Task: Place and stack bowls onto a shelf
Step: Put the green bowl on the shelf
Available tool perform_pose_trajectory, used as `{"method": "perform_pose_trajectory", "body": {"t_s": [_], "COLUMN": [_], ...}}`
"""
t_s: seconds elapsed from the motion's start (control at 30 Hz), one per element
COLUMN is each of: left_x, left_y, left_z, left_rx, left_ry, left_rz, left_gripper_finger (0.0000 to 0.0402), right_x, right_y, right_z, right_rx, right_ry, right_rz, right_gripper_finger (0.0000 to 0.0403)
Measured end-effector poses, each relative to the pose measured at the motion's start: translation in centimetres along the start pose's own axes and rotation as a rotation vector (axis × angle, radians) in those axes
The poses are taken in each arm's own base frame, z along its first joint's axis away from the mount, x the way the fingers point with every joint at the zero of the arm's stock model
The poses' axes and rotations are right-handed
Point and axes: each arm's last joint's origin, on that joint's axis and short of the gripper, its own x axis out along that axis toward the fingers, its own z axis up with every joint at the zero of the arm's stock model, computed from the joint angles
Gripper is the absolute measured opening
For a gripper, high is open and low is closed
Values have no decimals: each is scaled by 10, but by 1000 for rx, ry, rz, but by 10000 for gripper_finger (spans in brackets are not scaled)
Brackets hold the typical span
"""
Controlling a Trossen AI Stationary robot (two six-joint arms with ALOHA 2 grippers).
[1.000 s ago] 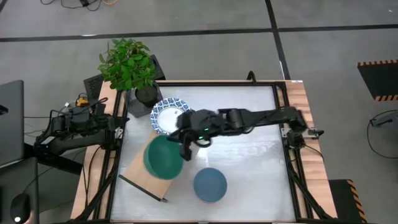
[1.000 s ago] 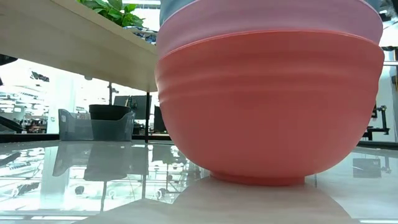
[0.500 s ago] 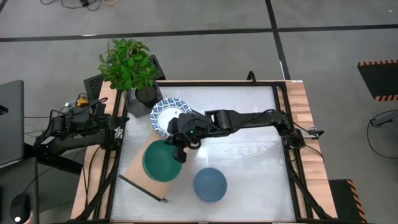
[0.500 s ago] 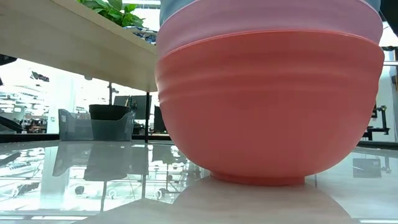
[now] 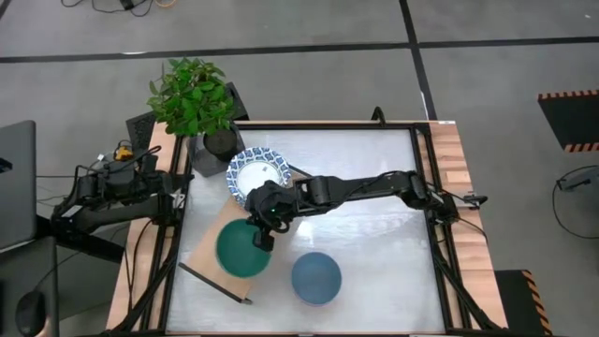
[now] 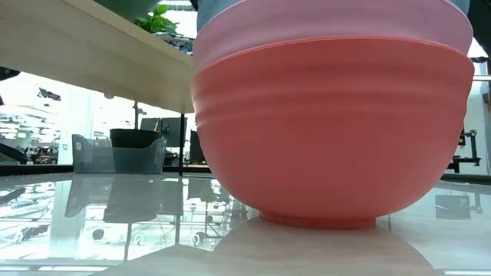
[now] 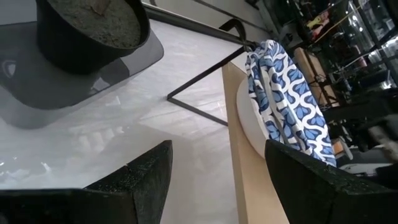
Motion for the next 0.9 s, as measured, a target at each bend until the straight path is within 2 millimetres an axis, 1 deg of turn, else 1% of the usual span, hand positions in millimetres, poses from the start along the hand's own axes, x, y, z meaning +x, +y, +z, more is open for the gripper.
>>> {"method": "perform_pose_trajectory", "body": {"t_s": [0.1, 0.43, 0.6, 0.77, 0.9], "left_x": [0, 0, 0, 0, 0], "left_y": [0, 0, 0, 0, 0], "left_z": [0, 1, 1, 1, 1], "left_rx": [0, 10, 11, 11, 11], "left_ry": [-2, -18, -18, -18, -18], "left_rz": [1, 11, 11, 11, 11], "left_gripper_finger": [242, 242, 242, 242, 242], "right_x": [7, 4, 4, 3, 3], "right_y": [-1, -6, -4, -3, -2], "right_z": [-5, -1, -1, -1, 2], "right_rx": [19, 22, 11, -35, -36], "right_ry": [27, 15, 20, 12, -17], "right_rz": [-2, -1, 15, 22, 32], "right_gripper_finger": [27, 40, 44, 65, 92]}}
